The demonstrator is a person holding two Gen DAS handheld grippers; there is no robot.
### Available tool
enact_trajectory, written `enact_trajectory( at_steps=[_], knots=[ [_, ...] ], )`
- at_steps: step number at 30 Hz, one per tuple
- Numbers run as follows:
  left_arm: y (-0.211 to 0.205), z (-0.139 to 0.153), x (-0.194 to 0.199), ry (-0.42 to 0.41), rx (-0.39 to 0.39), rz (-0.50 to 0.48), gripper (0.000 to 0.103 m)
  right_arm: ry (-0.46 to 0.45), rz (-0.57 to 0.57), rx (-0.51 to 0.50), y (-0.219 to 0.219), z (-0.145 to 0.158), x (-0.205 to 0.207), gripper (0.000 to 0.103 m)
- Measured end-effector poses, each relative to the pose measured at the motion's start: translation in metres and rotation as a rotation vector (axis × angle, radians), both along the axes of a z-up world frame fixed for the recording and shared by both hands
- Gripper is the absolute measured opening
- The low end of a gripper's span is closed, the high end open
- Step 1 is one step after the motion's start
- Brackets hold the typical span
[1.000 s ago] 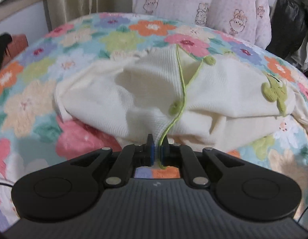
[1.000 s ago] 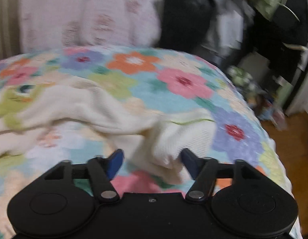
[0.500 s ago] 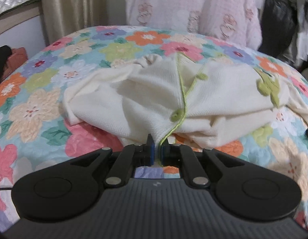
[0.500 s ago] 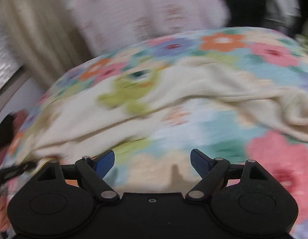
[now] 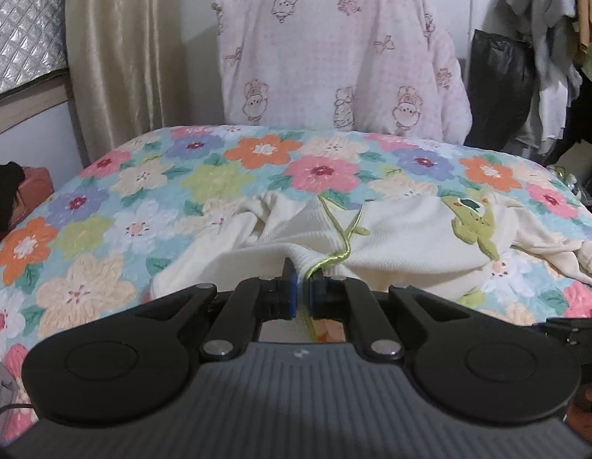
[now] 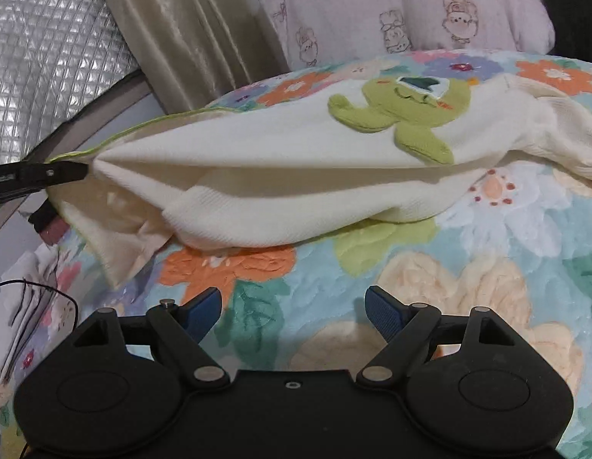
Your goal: Fold clothes
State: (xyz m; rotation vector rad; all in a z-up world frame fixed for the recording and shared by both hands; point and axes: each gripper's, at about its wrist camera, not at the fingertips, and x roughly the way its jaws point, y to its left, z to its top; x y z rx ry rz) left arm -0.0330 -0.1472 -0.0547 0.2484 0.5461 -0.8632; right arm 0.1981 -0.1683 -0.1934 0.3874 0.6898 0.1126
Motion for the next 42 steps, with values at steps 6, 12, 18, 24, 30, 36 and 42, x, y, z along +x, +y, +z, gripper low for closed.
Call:
enact_trajectory(
  at_steps=[6, 12, 18, 24, 30, 36, 42],
  knots=[
    [-0.005, -0.005, 0.000, 0.016, 0.010, -0.012, 0.005, -0.039, 0.014, -0.030, 0.000, -0.002, 0.000, 0.086],
    [0.009, 0.001, 0.016, 0.128, -0.111, -0.018, 0.005, -0.108, 0.112, -0.093, 0.026, 0.015, -0.008, 0.086],
    [0.014, 0.004, 0.019, 0.179, -0.136, -0.062, 0.004, -0.192, 0.150, -0.120, 0.065, 0.035, 0.007, 0.086],
    [0.024, 0.017, 0.023, 0.259, -0.216, -0.152, 0.004, -0.168, 0.215, -0.169, 0.105, 0.024, 0.032, 0.086],
    [0.024, 0.018, 0.016, 0.143, -0.166, -0.183, 0.004, -0.131, 0.007, -0.155, 0.081, 0.015, 0.045, 0.042],
    [0.020, -0.012, 0.005, 0.149, -0.111, -0.190, 0.004, -0.162, -0.132, -0.114, 0.045, 0.030, 0.026, 0.004],
    [0.019, -0.019, -0.003, 0.168, -0.106, -0.195, 0.021, -0.278, -0.174, -0.213, 0.022, 0.083, -0.014, 0.005]
  ],
)
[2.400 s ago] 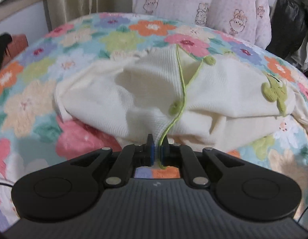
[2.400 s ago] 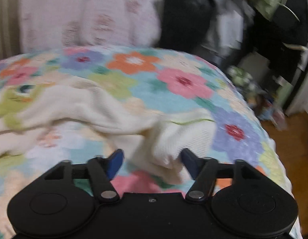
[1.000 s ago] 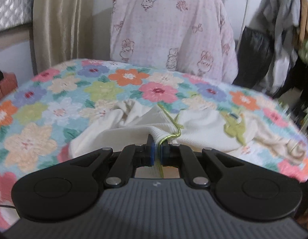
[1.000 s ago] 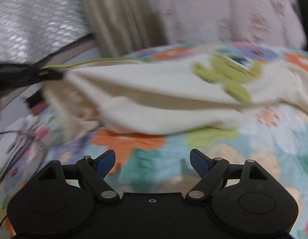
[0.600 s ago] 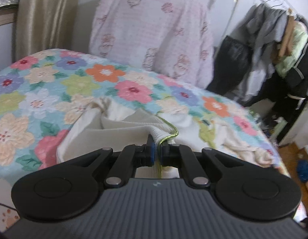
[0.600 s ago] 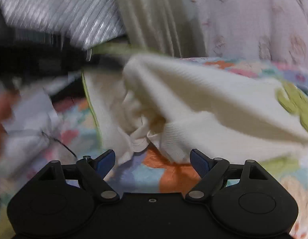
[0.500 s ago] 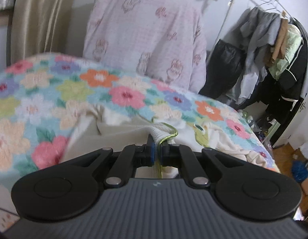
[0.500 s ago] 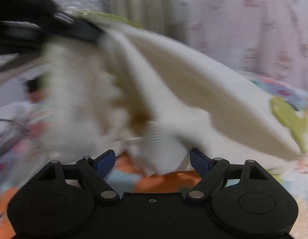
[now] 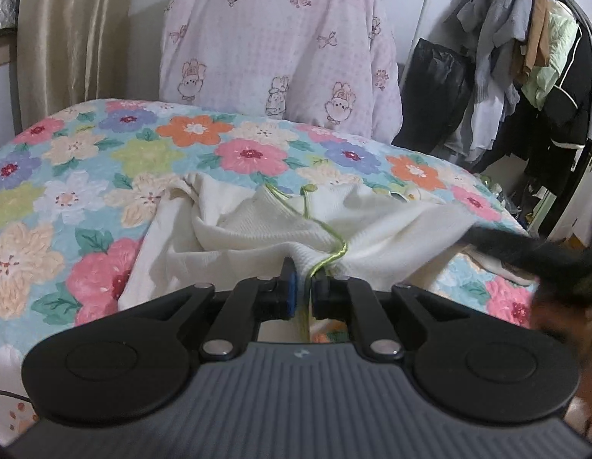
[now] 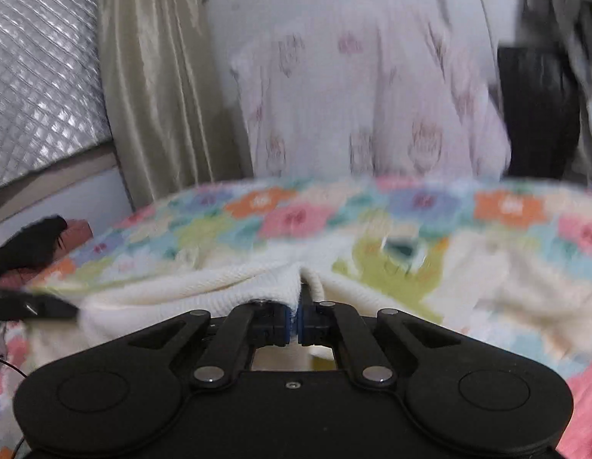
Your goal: Fold clothes
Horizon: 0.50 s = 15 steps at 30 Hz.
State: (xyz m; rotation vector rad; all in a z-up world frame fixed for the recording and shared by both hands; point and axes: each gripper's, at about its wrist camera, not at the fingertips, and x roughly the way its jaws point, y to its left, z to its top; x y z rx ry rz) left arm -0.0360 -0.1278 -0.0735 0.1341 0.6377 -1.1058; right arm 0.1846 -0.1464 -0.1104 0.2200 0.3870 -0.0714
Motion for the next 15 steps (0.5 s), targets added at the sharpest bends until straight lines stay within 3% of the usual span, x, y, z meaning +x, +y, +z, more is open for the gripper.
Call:
enact_trajectory(
  at_steps=[1, 2, 3, 5, 9, 15],
  knots=[
    [-0.004, -0.005, -0.003, -0.017, 0.037, -0.009, 0.031, -0.005, 0.033, 0.005, -0.004, 0.002, -0.005, 0.005],
    [-0.009, -0.014, -0.006, -0.033, 0.090, -0.003, 0.052, -0.010, 0.065, 0.010, -0.007, 0.005, -0.010, 0.005],
    [-0.014, -0.025, -0.009, -0.040, 0.154, 0.005, 0.058, -0.015, 0.098, 0.016, -0.011, 0.007, -0.015, 0.005],
    [-0.021, -0.046, -0.016, -0.042, 0.243, -0.007, 0.058, 0.025, 0.088, 0.023, -0.016, 0.002, -0.020, 0.005],
    [-0.018, -0.077, -0.028, -0.027, 0.299, -0.033, 0.075, 0.083, 0.088, -0.034, -0.022, -0.009, -0.024, 0.005],
    [-0.025, -0.106, -0.025, -0.116, 0.354, -0.027, 0.075, 0.098, 0.088, -0.035, -0.024, -0.013, -0.020, 0.005]
  ],
)
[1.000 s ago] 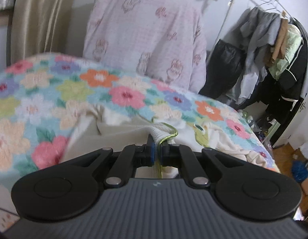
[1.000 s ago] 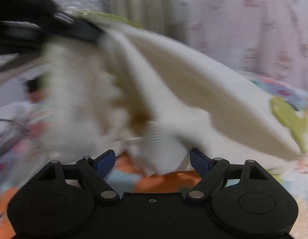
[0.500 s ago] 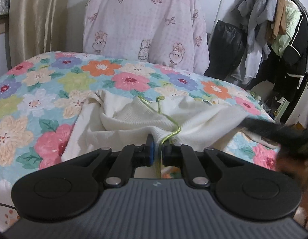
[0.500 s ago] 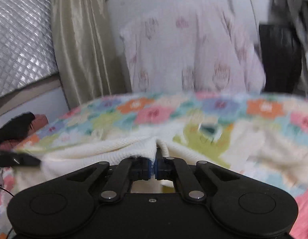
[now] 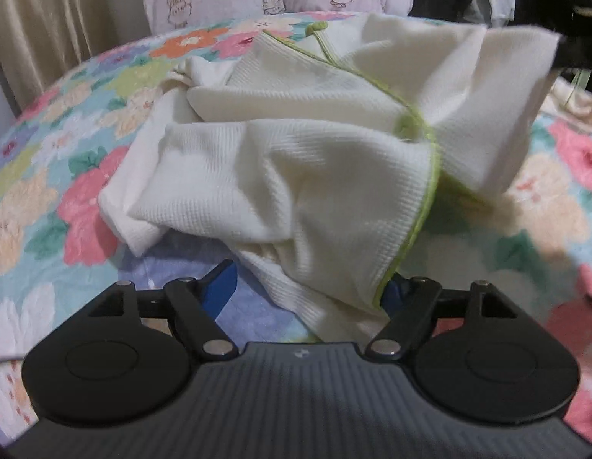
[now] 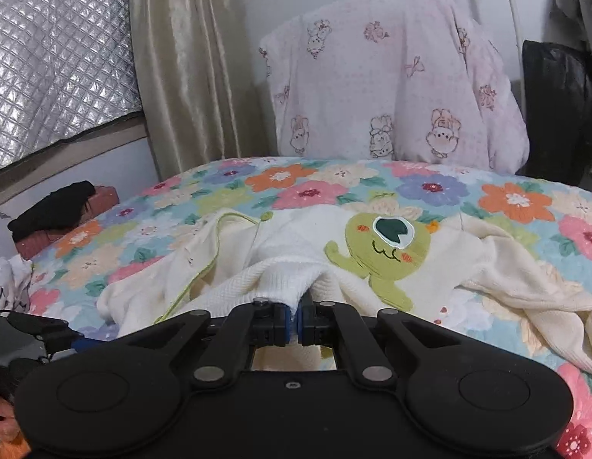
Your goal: Fold clothes
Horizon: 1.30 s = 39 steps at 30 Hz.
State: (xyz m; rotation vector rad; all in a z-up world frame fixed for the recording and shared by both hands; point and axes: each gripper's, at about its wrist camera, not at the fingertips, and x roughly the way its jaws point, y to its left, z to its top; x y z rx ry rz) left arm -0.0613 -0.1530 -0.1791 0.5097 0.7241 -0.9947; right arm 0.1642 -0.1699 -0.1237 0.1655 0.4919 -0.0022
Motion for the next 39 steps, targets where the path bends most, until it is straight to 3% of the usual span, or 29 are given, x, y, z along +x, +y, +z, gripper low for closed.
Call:
enact_trajectory(
  at_steps=[2, 4, 5, 6, 8, 12, 14, 15, 16, 17, 20, 22, 26, 28, 29, 32, 35, 39],
  knots=[
    [-0.007, -0.006, 0.008, -0.020, 0.014, 0.044, 0.074, 0.014, -0.008, 0.006, -0.002, -0.005, 0.003, 0.005],
    [-0.009, -0.006, 0.019, 0.005, -0.017, 0.111, 0.057, 0.032, -0.021, 0.014, -0.007, -0.012, 0.005, 0.005],
    [-0.010, -0.005, 0.024, 0.013, -0.031, 0.140, 0.028, 0.042, -0.032, 0.022, -0.010, -0.015, 0.006, 0.005],
    [-0.011, 0.000, 0.027, 0.000, -0.041, 0.149, 0.013, 0.053, -0.042, 0.044, -0.014, -0.019, 0.008, 0.005],
    [-0.014, 0.009, 0.031, -0.034, -0.059, 0.165, 0.011, 0.073, -0.057, 0.108, -0.022, -0.025, 0.009, 0.005],
    [-0.010, 0.046, 0.025, -0.195, -0.097, 0.200, 0.010, 0.087, -0.023, 0.292, -0.022, -0.033, 0.006, 0.005],
    [0.003, 0.076, 0.030, -0.231, -0.200, 0.247, 0.010, 0.088, -0.004, 0.293, -0.012, -0.023, 0.002, 0.005],
    [0.016, 0.096, 0.029, -0.263, -0.298, 0.249, 0.010, 0.065, 0.008, 0.307, -0.010, -0.013, -0.003, 0.005],
    [0.028, 0.117, 0.028, -0.298, -0.385, 0.251, 0.010, 0.054, 0.021, 0.352, -0.009, -0.001, -0.009, 0.005],
    [0.037, 0.137, 0.023, -0.347, -0.420, 0.254, 0.010, 0.043, 0.044, 0.392, -0.006, 0.015, -0.018, 0.005],
    [0.060, 0.172, 0.008, -0.400, -0.464, 0.224, 0.010, -0.048, 0.129, 0.328, 0.017, 0.066, -0.048, 0.005],
    [0.074, 0.188, -0.002, -0.408, -0.469, 0.196, 0.011, -0.059, 0.153, 0.275, 0.028, 0.081, -0.060, 0.005],
    [0.077, 0.139, -0.014, -0.289, -0.230, 0.143, 0.012, 0.120, 0.134, 0.272, 0.029, 0.055, -0.059, 0.005],
    [0.079, 0.099, -0.011, -0.176, -0.125, 0.133, 0.013, 0.203, 0.092, 0.252, 0.029, 0.025, -0.056, 0.005],
    [0.082, 0.082, -0.007, -0.113, -0.115, 0.155, 0.014, 0.242, 0.043, 0.282, 0.026, 0.008, -0.054, 0.005],
    [0.099, 0.051, 0.005, -0.002, -0.164, 0.229, 0.015, 0.298, -0.019, 0.337, 0.025, -0.018, -0.047, 0.005],
    [0.117, 0.062, 0.016, 0.049, -0.257, 0.308, 0.015, 0.213, 0.068, 0.351, 0.033, 0.000, -0.051, 0.005],
    [0.133, 0.090, 0.012, 0.007, -0.334, 0.347, 0.015, 0.116, 0.235, 0.472, 0.029, 0.024, -0.063, 0.005]
  ],
)
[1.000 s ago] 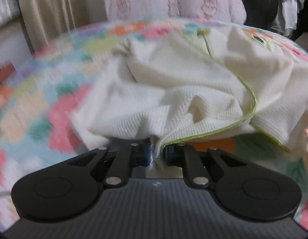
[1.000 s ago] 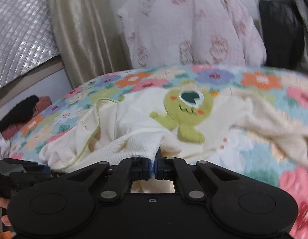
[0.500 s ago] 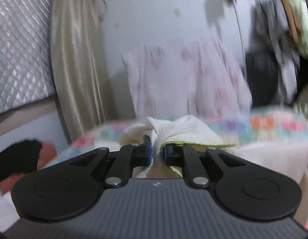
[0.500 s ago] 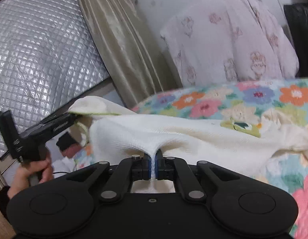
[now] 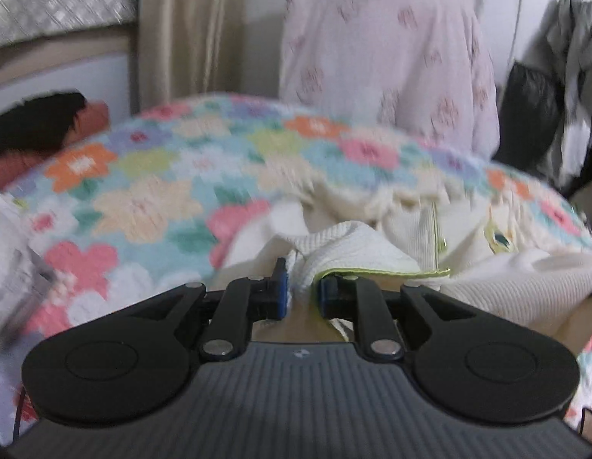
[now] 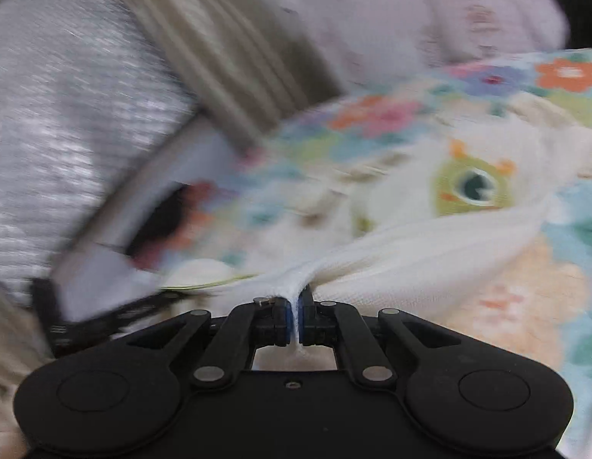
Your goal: Fold clothes
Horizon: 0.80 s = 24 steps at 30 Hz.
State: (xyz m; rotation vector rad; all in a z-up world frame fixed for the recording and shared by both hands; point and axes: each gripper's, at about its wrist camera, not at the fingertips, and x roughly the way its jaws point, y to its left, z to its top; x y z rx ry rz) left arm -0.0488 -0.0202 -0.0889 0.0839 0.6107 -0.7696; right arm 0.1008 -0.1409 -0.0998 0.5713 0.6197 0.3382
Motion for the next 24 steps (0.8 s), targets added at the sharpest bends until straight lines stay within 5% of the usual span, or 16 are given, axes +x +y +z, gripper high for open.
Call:
enact_trajectory(
  at_steps=[4, 8, 17, 21, 24],
  knots=[
    [-0.001, -0.011, -0.001, 0.051, 0.079, -0.028, 0.015, 0.184, -0.026, -0.167, 0.008, -0.029, 0.016, 0.005],
    [-0.005, -0.035, -0.001, 0.107, 0.163, -0.075, 0.015, 0.257, -0.003, -0.132, 0.006, -0.044, 0.018, 0.005],
    [0.016, -0.001, -0.005, 0.057, 0.055, 0.034, 0.015, 0.139, 0.147, 0.082, 0.001, -0.015, 0.000, 0.006],
    [0.015, 0.007, -0.009, 0.003, 0.106, 0.015, 0.015, 0.154, 0.166, -0.143, 0.025, -0.015, -0.004, 0.006],
    [0.005, -0.013, -0.010, 0.073, 0.197, -0.020, 0.015, 0.281, 0.197, -0.265, 0.039, -0.043, 0.006, 0.006]
  ],
)
